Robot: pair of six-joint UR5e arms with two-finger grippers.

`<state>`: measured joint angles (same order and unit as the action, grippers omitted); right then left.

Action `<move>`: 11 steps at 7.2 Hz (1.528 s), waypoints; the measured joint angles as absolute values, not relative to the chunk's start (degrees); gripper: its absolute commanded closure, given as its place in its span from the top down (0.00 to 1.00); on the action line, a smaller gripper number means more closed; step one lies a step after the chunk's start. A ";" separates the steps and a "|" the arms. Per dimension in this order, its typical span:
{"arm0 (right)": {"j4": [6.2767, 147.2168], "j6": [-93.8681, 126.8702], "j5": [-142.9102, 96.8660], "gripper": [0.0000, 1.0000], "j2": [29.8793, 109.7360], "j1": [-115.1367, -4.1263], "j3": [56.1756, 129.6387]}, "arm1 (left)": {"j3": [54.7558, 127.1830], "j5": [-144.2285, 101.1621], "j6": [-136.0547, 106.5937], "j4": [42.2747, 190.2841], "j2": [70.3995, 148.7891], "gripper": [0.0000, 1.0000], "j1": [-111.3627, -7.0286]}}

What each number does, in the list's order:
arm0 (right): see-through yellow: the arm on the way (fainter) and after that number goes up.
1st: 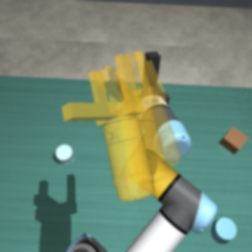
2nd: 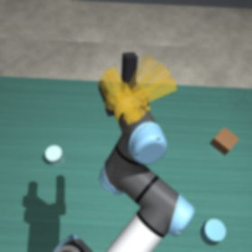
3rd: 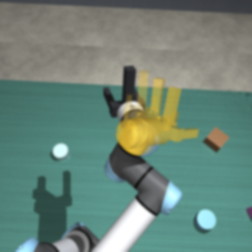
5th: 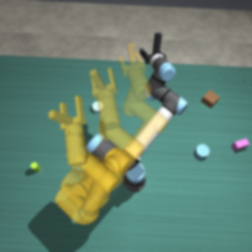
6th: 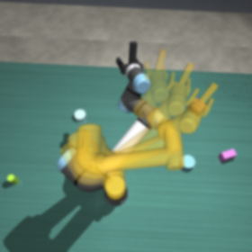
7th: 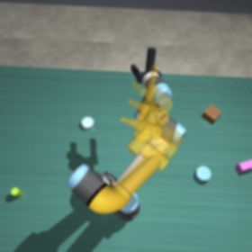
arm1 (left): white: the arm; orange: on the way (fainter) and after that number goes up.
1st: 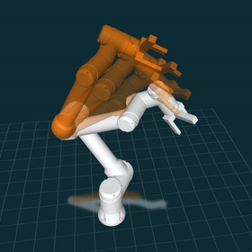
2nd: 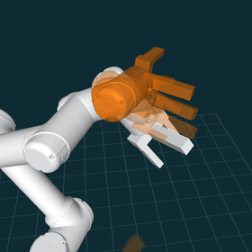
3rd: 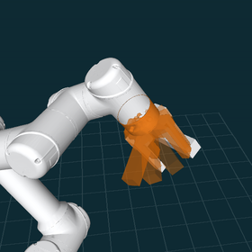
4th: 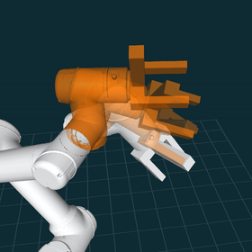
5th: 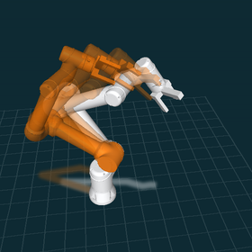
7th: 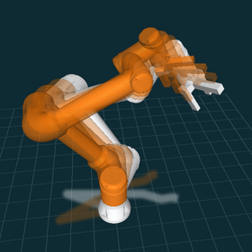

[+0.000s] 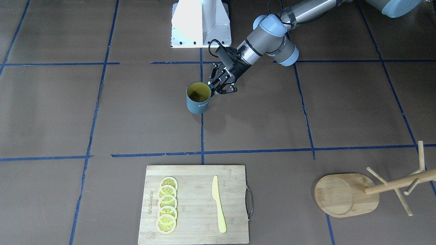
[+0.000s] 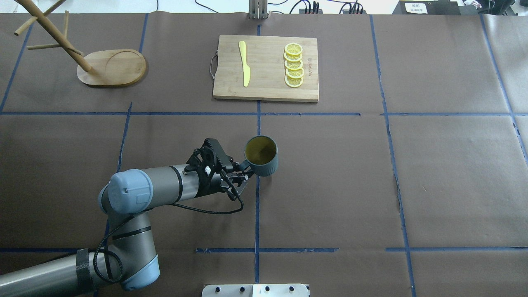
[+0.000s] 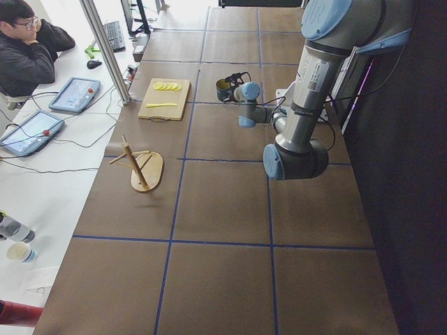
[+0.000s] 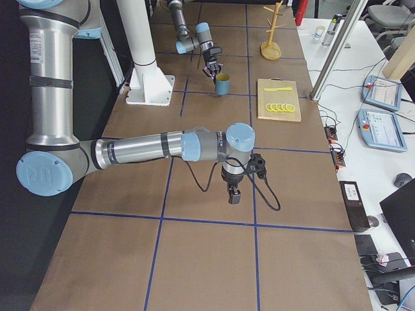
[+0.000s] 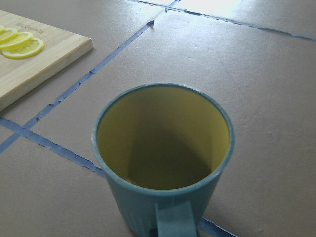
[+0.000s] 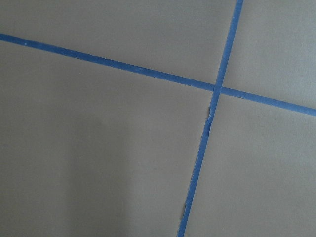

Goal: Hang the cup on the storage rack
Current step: 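Lift the teal mug with the left gripper toward the wooden rack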

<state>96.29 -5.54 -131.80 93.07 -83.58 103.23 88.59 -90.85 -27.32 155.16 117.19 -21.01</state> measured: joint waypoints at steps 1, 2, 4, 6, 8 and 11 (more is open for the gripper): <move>96.29 -5.54 -131.80 1.00 93.11 -83.58 103.20 | 89.77 -90.89 -33.95 155.08 117.25 0.00 -21.63; 96.26 -5.56 -131.77 1.00 93.14 -83.58 103.19 | 90.95 -90.96 -42.37 154.93 117.29 0.00 -22.57; 96.24 -5.61 -131.81 1.00 93.16 -83.58 103.20 | 92.81 -91.19 -62.79 154.77 117.36 0.00 -25.74; 96.24 -5.62 -131.77 1.00 93.16 -83.58 103.24 | 93.36 -92.40 -82.62 154.85 117.50 0.00 -30.12; 96.24 -5.61 -131.75 1.00 93.15 -83.58 103.21 | 93.42 -96.81 -103.18 154.88 117.56 0.00 -37.33; 96.24 -5.54 -131.73 1.00 92.97 -83.58 103.17 | 92.76 -99.71 -129.30 154.99 117.44 0.00 -48.01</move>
